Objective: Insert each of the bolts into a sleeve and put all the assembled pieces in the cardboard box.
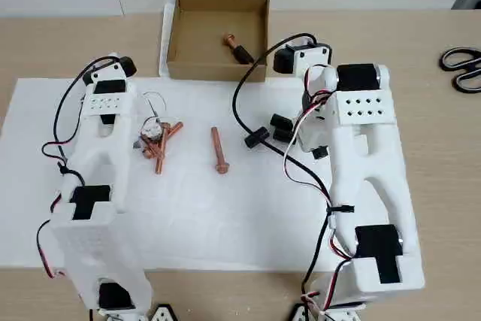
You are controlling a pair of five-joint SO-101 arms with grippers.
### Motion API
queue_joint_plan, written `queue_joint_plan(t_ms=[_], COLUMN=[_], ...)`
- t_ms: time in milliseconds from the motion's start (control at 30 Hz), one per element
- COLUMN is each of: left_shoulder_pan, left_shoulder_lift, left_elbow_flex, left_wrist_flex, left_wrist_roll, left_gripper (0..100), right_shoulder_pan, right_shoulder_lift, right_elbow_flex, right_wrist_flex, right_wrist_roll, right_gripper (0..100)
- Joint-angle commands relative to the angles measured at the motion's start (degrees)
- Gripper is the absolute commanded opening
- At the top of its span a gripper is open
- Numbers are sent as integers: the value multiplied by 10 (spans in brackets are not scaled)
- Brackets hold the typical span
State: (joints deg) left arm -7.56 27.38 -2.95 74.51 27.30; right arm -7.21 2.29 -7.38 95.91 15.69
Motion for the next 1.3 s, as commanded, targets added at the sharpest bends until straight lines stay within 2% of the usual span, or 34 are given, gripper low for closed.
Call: queue_joint_plan(t_ms=[0,167,333,500,667,867,1000,1267], left_shoulder_pan=[2,3,3,4,4,3,-21,-69], left_shoulder_lift=[6,6,2,-43,-96,-136,-135,-107], left_elbow_flex=[-5,-14,-27,-73,-123,-124,-116,-1], left_wrist_flex=[-4,-4,5,69,141,196,240,157], left_wrist_roll=[3,1,0,-7,-71,-155,-178,-248], left_gripper=[94,6,6,7,7,7,7,7], right_shoulder_pan=[5,5,5,5,5,5,5,5], right_shoulder_lift=[-30,-30,-30,-30,-30,-30,-30,-30], right_elbow_flex=[-4,-4,-4,-4,-4,-4,-4,-4], right_wrist_flex=[-1,-1,-1,-1,-1,-1,-1,-1], right_wrist_roll=[4,4,4,4,4,4,4,4], right_gripper=[3,3,3,3,3,3,3,3])
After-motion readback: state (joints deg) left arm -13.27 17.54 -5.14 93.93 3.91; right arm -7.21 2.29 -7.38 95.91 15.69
